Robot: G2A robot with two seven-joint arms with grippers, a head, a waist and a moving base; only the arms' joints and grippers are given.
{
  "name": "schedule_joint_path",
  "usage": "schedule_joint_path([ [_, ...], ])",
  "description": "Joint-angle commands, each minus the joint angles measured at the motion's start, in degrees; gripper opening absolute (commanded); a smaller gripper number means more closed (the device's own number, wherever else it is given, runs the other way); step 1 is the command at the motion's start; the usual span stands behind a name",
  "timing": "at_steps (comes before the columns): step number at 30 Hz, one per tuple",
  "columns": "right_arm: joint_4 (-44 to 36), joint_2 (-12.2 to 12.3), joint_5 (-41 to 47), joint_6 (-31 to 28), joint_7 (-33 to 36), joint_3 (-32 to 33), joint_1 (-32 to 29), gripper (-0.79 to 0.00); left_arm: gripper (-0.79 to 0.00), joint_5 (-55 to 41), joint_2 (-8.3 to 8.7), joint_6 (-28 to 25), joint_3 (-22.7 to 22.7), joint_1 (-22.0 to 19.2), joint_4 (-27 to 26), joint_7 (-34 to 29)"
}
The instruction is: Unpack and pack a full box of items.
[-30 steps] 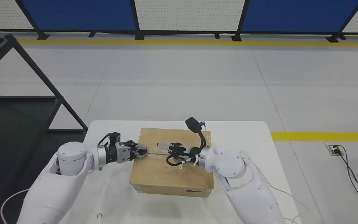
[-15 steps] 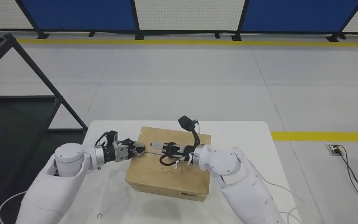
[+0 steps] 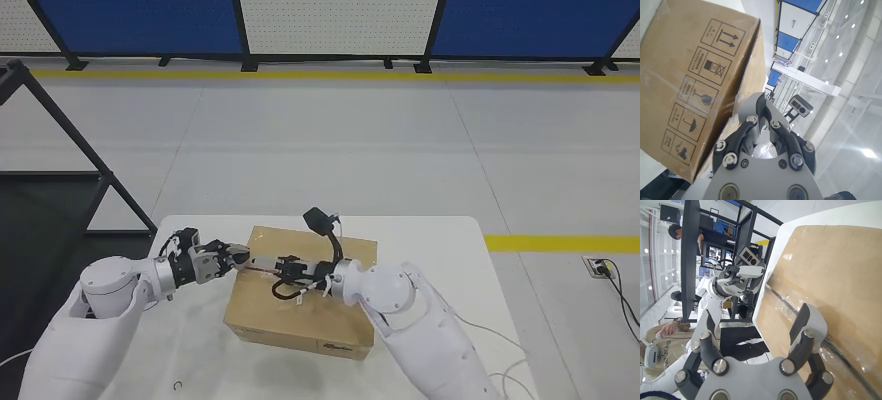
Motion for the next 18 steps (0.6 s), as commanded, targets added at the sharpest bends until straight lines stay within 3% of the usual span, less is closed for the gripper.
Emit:
schedule_joint_path([
  [1, 1.21, -0.48, 1.6, -0.41, -0.93, -0.8, 0.88, 0.0, -0.785, -0.72, 0.17, -0.41, -1.03, 0.59, -0.06, 0.34],
  [7, 7.04, -2.13, 5.49, -0.31, -2.2, -3.41, 4.51, 0.0, -0.785, -4.2, 0.29, -1.18, -3.48, 2.02, 0.01, 2.68],
  [8, 8.1, -2.43, 6.07, -0.46, -2.19, -3.92, 5.12, 0.0, -0.69, -4.88, 0.26, -1.14, -3.72, 2.16, 0.04, 2.97],
  [9, 9.2, -2.71, 6.62, -0.62, -2.34, -4.32, 5.7, 0.0, -0.483, -5.48, 0.25, -1.29, -4.03, 2.27, 0.11, 3.32],
  [10, 10.2, -2.98, 7.1, -0.85, -2.32, -4.71, 6.26, 0.0, 0.0, -6.07, 0.24, -1.38, -4.36, 2.39, 0.21, 3.69],
  [18, 14.27, -4.27, 7.12, -1.78, -3.19, -6.77, 8.67, 0.0, 0.0, -10.66, 0.13, -2.23, -6.81, 2.96, 0.53, 6.0],
])
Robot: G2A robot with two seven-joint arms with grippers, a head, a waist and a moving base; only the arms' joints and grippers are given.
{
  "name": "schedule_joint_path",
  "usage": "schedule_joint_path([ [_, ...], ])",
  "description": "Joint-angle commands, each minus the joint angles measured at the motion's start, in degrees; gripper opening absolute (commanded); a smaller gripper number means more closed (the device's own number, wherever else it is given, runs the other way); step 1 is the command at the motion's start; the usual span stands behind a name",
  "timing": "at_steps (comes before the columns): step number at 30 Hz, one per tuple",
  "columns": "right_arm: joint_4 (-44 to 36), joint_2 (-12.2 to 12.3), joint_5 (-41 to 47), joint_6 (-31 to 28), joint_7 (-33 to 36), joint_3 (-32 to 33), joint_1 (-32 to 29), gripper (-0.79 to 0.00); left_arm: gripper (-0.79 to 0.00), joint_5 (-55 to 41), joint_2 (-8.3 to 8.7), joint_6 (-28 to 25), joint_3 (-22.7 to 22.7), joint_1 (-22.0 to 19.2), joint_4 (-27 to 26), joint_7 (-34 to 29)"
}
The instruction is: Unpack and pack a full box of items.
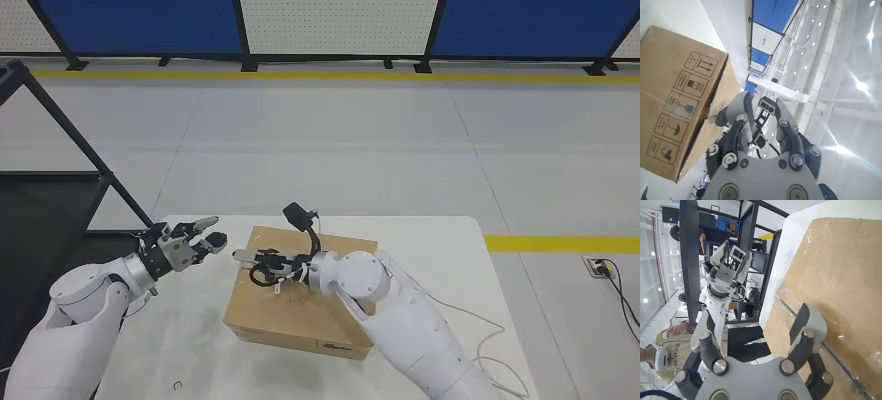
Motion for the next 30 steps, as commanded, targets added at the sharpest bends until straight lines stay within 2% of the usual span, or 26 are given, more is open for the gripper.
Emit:
schedule_joint_path([
  [1, 0.32, -0.05, -0.45, -0.03, 0.18, -0.03, 0.23, 0.0, 0.0, -0.15, -0.05, -0.03, 0.05, 0.08, -0.21, 0.21],
  [10, -2.79, 1.45, -3.75, 1.53, 1.3, 3.09, -2.62, 0.0, 0.0, 0.1, -0.29, 0.13, 0.75, -0.42, -0.18, 0.31],
  [30, -22.61, 7.7, -13.14, 6.62, 6.58, 17.52, -18.77, 0.0, 0.0, 0.1, -0.29, 0.13, 0.75, -0.42, -0.18, 0.31],
])
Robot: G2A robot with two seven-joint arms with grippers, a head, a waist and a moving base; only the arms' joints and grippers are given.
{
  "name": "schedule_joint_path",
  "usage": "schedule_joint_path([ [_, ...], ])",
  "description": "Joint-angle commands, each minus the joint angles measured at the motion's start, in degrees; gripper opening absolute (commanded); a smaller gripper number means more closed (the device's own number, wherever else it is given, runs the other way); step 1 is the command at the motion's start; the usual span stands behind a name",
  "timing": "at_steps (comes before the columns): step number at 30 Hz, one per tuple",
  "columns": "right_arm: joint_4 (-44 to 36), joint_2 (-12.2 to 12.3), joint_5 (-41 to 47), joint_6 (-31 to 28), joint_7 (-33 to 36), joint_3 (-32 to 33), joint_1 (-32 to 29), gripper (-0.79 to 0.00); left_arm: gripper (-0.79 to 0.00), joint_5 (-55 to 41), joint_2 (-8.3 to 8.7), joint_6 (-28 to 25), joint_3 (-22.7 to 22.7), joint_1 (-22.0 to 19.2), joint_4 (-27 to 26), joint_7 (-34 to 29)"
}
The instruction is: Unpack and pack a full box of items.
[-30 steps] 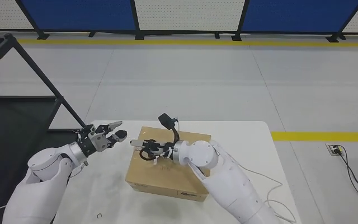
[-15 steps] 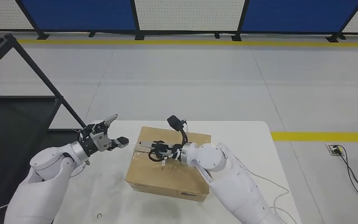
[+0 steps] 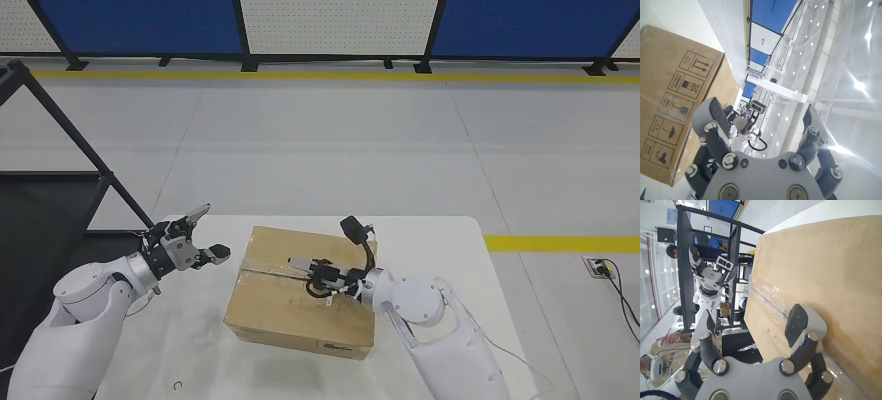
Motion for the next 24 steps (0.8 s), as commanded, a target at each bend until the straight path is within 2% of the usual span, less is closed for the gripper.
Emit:
schedule_joint_path([
  [1, -1.58, 0.49, -0.85, 0.82, 0.47, 1.24, -1.32, 0.0, 0.0, 0.0, 0.0, 0.0, 0.0, 0.0, 0.0, 0.0],
  [6, -5.06, 1.51, -1.34, 1.93, 0.6, 4.54, -4.52, 0.0, 0.0, 0.0, 0.0, 0.0, 0.0, 0.0, 0.0, 0.0],
  [17, -12.91, 3.64, 2.18, 0.24, -1.19, 13.91, -14.01, 0.0, 0.0, 0.0, 0.0, 0.0, 0.0, 0.0, 0.0, 0.0],
  [24, -18.68, 4.4, 3.67, -1.46, -3.26, 16.4, -18.97, 0.0, 0.0, 0.0, 0.0, 0.0, 0.0, 0.0, 0.0, 0.0],
])
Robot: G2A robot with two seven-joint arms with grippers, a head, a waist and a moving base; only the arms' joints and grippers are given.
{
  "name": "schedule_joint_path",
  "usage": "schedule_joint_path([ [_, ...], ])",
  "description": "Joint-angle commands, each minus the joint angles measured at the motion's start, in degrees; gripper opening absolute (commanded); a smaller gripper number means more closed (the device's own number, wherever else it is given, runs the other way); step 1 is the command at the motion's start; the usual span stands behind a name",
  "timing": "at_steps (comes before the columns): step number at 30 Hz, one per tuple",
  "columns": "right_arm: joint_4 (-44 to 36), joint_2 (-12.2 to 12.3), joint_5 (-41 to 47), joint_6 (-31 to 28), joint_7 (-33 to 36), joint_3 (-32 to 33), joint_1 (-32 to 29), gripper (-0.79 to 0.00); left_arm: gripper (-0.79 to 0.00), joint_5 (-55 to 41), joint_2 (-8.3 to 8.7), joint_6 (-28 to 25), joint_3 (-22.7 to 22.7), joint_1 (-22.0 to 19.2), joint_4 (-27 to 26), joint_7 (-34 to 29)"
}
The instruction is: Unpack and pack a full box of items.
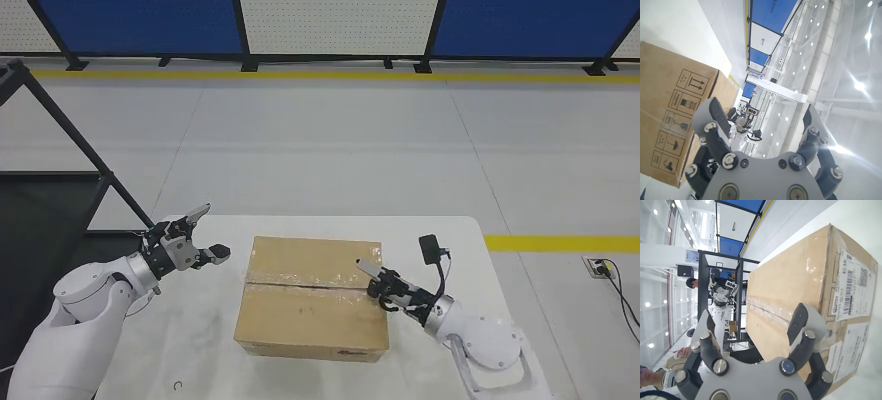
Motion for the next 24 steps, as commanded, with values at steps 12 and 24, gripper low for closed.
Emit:
schedule_joint_path([
  [12, 1.97, -0.26, 5.99, -4.58, 2.31, -7.63, 5.21, 0.0, 0.0, 0.0, 0.0, 0.0, 0.0, 0.0, 0.0, 0.0],
  [24, 21.25, -5.86, 10.54, -1.74, -1.94, -29.85, 26.36, 0.0, 0.0, -4.85, -0.05, -2.69, -2.91, 3.12, -1.65, 2.93],
])
